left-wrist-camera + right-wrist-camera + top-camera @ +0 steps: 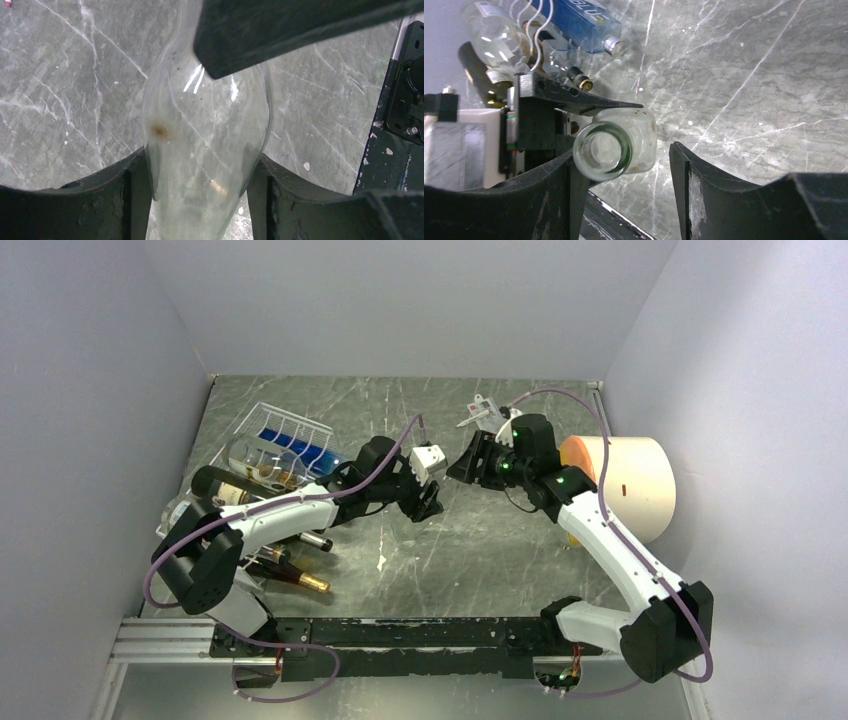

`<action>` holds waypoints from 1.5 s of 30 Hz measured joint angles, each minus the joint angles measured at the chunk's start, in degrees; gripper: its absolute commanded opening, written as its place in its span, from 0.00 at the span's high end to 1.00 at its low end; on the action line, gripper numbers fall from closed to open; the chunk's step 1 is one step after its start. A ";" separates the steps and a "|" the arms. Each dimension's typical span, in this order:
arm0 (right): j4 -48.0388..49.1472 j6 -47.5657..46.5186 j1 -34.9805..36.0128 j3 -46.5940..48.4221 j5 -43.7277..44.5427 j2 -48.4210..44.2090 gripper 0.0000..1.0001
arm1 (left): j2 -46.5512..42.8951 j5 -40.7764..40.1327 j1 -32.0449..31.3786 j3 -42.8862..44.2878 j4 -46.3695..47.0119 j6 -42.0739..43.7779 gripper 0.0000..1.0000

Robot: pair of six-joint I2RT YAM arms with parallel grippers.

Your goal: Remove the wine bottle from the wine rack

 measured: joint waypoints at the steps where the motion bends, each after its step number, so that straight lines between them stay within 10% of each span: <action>1: 0.02 0.07 1.01 0.46 1.09 0.68 0.45 | 0.00 0.00 0.00 0.02 -0.17 -0.07 0.88; 14: 0.70 -0.57 4.90 3.32 13.46 3.02 0.53 | 0.72 -2.40 0.00 1.75 -2.21 -0.85 0.85; 18: 5.81 1.49 5.16 -0.20 13.51 3.32 0.78 | 1.16 -2.54 0.04 1.92 -3.10 -1.81 0.82; 21: 8.57 3.17 5.44 -1.90 12.72 4.28 1.00 | 2.36 -2.47 0.15 1.90 -4.26 -2.89 0.55; 23: 9.84 3.74 5.44 -2.40 12.24 5.27 1.00 | 2.84 -2.62 0.22 2.10 -5.07 -3.54 0.17; 25: 10.62 3.85 5.40 -2.43 12.07 5.70 1.00 | 2.99 -2.91 0.39 2.91 -6.29 -4.13 0.00; 45: 8.11 -14.56 4.81 9.79 41.00 8.00 1.00 | -16.55 2.95 18.95 5.14 -1.53 -11.23 0.02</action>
